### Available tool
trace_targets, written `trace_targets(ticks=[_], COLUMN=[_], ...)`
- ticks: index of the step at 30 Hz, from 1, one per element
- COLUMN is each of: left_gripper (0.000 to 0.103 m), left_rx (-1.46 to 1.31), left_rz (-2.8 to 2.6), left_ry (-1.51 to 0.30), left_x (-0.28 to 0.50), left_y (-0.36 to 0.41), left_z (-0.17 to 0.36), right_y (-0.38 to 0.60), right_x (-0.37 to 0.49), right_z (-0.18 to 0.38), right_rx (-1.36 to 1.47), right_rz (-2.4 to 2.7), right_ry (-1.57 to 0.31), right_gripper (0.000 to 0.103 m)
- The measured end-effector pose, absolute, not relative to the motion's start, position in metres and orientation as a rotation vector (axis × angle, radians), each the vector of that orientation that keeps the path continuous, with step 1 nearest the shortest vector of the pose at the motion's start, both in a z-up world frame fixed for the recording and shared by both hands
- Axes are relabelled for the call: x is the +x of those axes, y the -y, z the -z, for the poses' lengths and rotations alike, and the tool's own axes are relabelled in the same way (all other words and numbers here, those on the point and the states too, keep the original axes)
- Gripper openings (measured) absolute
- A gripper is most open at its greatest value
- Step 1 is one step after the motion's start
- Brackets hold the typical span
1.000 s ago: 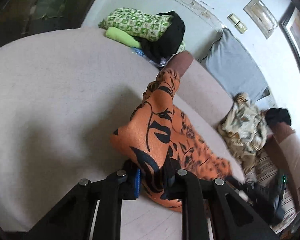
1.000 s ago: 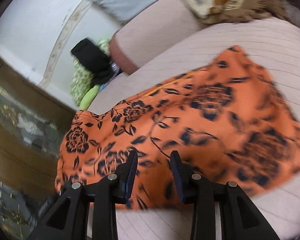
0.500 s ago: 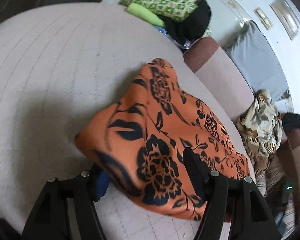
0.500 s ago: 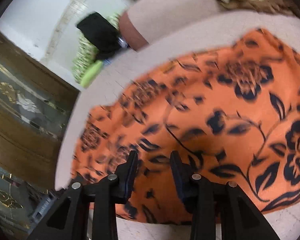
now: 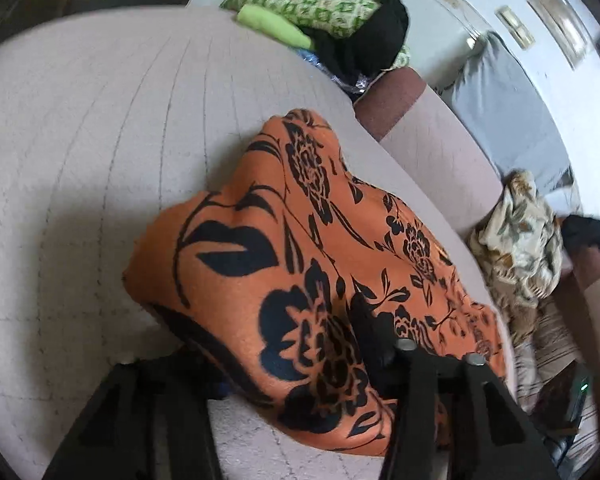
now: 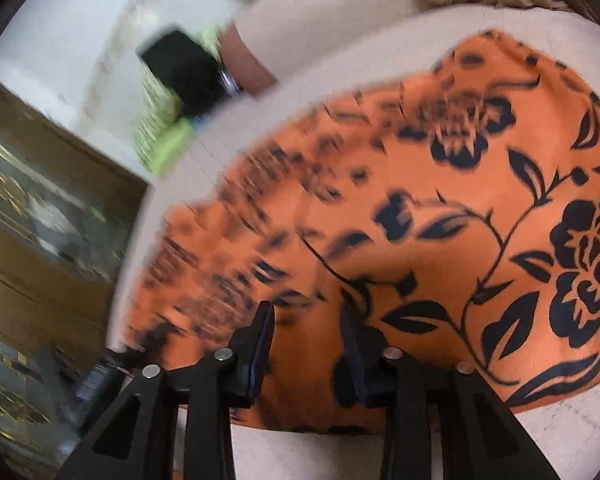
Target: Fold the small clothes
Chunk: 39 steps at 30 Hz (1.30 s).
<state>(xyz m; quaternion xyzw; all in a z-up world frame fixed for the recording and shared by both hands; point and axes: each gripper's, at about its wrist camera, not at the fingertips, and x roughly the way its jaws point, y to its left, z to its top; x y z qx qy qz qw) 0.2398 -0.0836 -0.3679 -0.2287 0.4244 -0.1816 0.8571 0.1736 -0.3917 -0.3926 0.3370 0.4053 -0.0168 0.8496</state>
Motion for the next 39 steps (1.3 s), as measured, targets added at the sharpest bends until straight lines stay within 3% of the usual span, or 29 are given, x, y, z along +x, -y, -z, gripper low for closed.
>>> trace_targets(ticks=[2,5,13,20,21,22,24,25,26,31,34,39], left_gripper=[0.030,0.027,0.026,0.025,0.024,0.026,0.045,0.065,0.073,0.075,0.087,0.087], left_rx=[-0.418,-0.323,-0.076,0.214,0.223,0.207,0.145,0.123,0.094,-0.368,-0.638,-0.897], left_rz=[0.377,0.390,0.518,0.845,0.889,0.918,0.969,0.940,0.890,0.657,0.435,0.262], left_ry=[-0.874,-0.834,-0.693,-0.662,-0.671,-0.667,-0.611,-0.572,-0.544,-0.595,-0.665,-0.910], left_x=[0.236,0.226,0.189,0.140,0.135,0.132,0.130,0.134,0.141,0.204,0.233,0.231], left_y=[0.088,0.098,0.167,0.307,0.315,0.314,0.291,0.274,0.257,0.114,0.031,-0.031], left_z=[0.361,0.344,0.280,0.263,0.261,0.258,0.249,0.245,0.243,0.249,0.274,0.333], right_y=[0.399,0.426,0.512,0.552,0.556,0.560,0.561,0.560,0.557,0.520,0.488,0.439], right_x=[0.169,0.150,0.097,0.077,0.076,0.074,0.071,0.071,0.074,0.105,0.129,0.162], right_z=[0.386,0.381,0.356,0.364,0.368,0.374,0.377,0.376,0.371,0.356,0.349,0.355], right_rx=[0.747,0.884,1.106,1.302,1.334,1.386,1.414,1.407,1.382,1.232,1.121,0.967], right_rz=[0.026,0.047,0.162,0.017,0.000,-0.017,-0.032,-0.041,-0.059,-0.125,-0.147,-0.128], right_ry=[-0.863,-0.827,-0.648,-0.573,-0.573,-0.573,-0.555,-0.554,-0.558,-0.647,-0.715,-0.821], right_gripper=[0.033,0.036,0.037,0.038,0.040,0.056,0.074,0.074,0.074,0.074,0.074,0.074])
